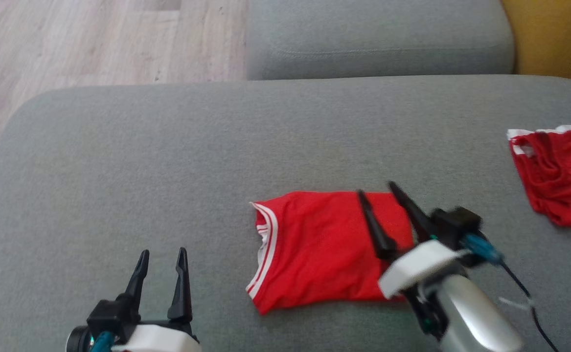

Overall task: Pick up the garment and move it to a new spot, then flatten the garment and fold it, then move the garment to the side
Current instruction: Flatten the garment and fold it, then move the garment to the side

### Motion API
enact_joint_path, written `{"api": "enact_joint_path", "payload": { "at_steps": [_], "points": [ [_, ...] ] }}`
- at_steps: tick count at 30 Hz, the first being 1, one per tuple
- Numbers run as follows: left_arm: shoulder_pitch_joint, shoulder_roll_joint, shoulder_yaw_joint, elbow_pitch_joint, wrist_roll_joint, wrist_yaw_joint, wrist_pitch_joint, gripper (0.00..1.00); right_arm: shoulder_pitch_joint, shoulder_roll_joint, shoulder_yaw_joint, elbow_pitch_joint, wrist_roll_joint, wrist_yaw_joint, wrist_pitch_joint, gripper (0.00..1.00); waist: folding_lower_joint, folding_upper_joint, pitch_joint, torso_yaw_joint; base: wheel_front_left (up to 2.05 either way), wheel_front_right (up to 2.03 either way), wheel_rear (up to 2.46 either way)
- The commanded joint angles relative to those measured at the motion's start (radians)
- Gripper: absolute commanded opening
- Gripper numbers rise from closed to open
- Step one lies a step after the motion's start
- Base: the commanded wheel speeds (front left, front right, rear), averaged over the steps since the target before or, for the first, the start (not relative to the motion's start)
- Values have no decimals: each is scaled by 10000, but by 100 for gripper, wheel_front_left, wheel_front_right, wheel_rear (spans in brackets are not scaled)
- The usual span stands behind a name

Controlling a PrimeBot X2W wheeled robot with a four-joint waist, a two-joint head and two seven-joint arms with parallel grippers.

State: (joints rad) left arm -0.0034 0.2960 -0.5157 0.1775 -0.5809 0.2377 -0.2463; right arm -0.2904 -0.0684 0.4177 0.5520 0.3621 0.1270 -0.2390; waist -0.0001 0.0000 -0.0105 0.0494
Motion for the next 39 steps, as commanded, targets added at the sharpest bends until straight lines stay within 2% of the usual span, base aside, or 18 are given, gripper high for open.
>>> {"api": "enact_joint_path", "payload": {
  "at_steps": [1,7,11,22,39],
  "points": [
    [-425,48,356,-310,27,64,-21,100,95,129,-140,-431,-233,37,-120,100,1,0,-106,-137,0,0,0],
    [-229,15,417,-246,-50,63,-58,100,1332,168,-1959,-1625,-904,37,129,100,1,0,-285,-386,0,0,0],
    [-40,7,505,-63,-152,5,-84,100,2070,177,-2451,-2368,-901,37,343,100,1,0,-359,-442,0,0,0],
    [179,-48,760,196,-124,-114,-136,100,2812,180,-2734,-3212,-1272,37,679,100,1,0,-372,-441,0,0,0],
    [202,-165,889,216,79,-210,-151,100,2908,181,-2860,-3239,-1568,37,915,100,1,0,-318,-368,0,0,0]
  ]
}}
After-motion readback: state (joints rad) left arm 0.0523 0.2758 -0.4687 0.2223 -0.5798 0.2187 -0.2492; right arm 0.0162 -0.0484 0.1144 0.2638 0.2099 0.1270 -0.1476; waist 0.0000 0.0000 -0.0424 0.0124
